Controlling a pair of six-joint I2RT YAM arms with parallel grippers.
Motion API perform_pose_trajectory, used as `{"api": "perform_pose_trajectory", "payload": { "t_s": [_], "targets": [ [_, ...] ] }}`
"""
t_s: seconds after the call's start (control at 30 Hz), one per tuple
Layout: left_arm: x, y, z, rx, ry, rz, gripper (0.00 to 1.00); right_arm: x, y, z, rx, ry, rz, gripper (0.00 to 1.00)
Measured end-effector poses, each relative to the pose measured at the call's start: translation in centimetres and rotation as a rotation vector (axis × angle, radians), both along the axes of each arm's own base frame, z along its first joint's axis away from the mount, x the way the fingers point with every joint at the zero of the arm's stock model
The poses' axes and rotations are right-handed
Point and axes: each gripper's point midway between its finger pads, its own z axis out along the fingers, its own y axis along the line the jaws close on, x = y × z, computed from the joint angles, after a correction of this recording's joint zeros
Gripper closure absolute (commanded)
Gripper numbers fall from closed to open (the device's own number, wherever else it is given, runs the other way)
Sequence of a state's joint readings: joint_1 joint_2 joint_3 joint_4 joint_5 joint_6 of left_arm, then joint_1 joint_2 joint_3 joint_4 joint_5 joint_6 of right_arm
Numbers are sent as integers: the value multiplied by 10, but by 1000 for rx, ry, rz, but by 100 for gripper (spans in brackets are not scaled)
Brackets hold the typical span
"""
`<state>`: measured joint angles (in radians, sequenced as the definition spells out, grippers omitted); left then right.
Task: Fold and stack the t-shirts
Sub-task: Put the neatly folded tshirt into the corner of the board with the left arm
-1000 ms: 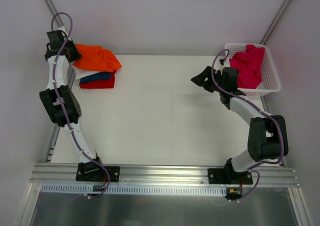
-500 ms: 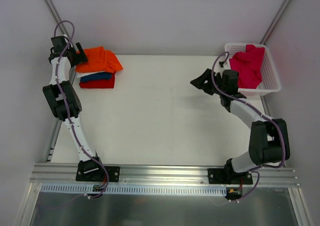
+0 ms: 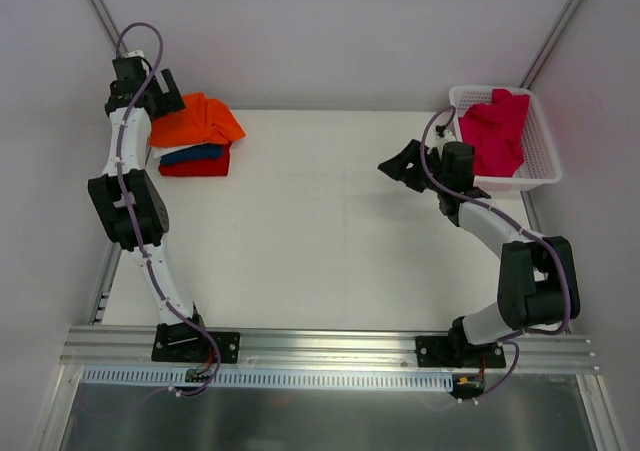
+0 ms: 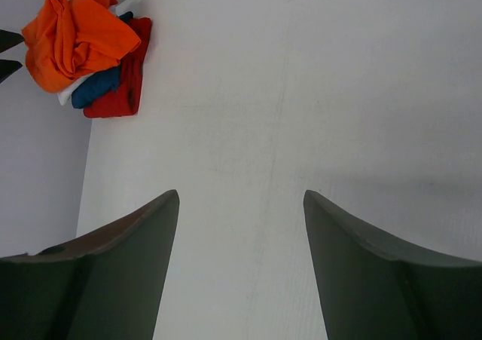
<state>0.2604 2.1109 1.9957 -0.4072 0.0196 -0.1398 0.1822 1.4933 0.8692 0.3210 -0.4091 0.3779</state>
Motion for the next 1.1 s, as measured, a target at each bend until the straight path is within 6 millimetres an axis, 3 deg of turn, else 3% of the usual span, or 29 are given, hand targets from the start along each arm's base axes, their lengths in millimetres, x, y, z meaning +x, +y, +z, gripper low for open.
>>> {"api": "perform_pose_trajectory", "payload": {
  "t_s": [0.27,0.43,0.6,0.8,0.87,1.1],
  "targets": [
    [-4,-49,77,64,-133,-61,1,3,1,5,14,-21,-3,29],
    [4,-54,83,55,-155,-81,1,4,1,7,15,-27,-3,29],
    [27,-52,49,1,-122,-101,1,3,1,5,14,-25,-3,29],
    [43,-60,-35,-131,1,-120,1,1,1,1,13,-16,-3,29],
    [45,-63,-53,-160,23,-121,1,1,1,1,13,-17,-3,29],
    [47,-57,-61,-211,-1,-97,1,1,1,1,13,-18,-3,29]
  ]
}}
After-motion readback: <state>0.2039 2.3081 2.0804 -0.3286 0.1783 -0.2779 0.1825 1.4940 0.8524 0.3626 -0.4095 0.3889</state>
